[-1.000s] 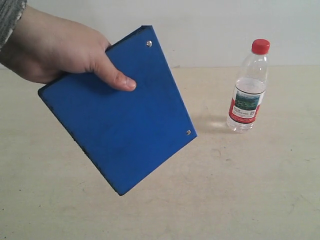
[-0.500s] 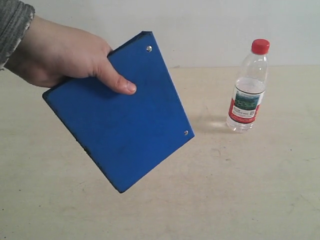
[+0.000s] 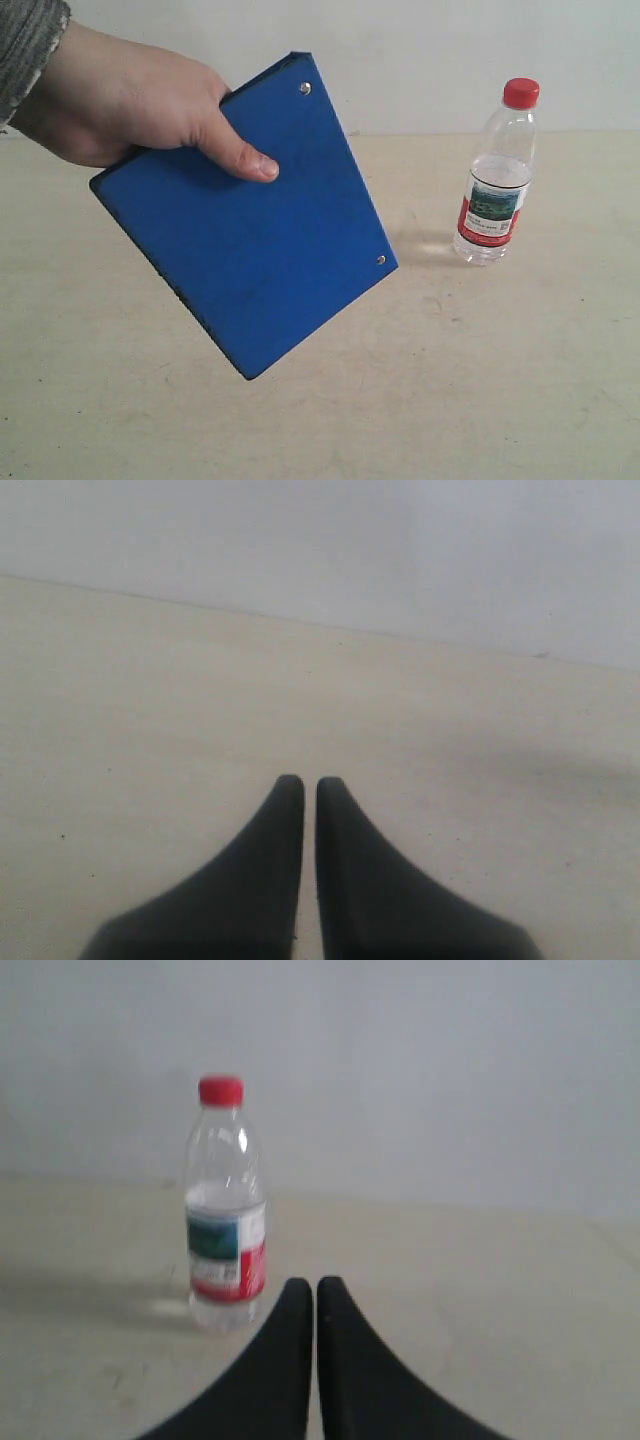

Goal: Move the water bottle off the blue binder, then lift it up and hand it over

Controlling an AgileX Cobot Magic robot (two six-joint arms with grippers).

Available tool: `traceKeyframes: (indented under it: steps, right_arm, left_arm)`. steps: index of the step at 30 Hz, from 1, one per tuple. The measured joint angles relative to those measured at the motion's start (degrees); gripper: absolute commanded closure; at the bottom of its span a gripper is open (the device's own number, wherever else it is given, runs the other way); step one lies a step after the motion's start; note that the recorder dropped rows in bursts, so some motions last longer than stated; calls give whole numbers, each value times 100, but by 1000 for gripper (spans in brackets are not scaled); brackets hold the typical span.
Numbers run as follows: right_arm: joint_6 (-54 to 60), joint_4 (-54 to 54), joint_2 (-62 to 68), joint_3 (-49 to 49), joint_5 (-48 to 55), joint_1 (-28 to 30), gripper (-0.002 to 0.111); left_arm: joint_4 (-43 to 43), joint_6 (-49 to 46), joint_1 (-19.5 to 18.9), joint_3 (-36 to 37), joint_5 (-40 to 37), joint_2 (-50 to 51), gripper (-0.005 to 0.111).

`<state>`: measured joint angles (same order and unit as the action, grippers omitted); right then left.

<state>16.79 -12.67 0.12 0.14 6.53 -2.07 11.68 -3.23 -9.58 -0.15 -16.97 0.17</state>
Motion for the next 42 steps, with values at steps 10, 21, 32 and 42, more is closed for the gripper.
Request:
traceKeyframes:
  steps: [10, 21, 32, 42]
  right_arm:
    - [-419, 375, 0, 0, 1465, 324, 109]
    - [-381, 753, 0, 0, 1565, 477, 109]
    - [-414, 563, 0, 0, 1522, 477, 109]
    - [-439, 544, 0, 0, 1522, 477, 109]
  left_arm:
    - [0, 0, 0, 0, 0, 0, 102]
    - [0, 0, 0, 0, 0, 0, 102]
    - [0, 0, 0, 0, 0, 0, 102]
    - [0, 0, 0, 0, 0, 0, 102]
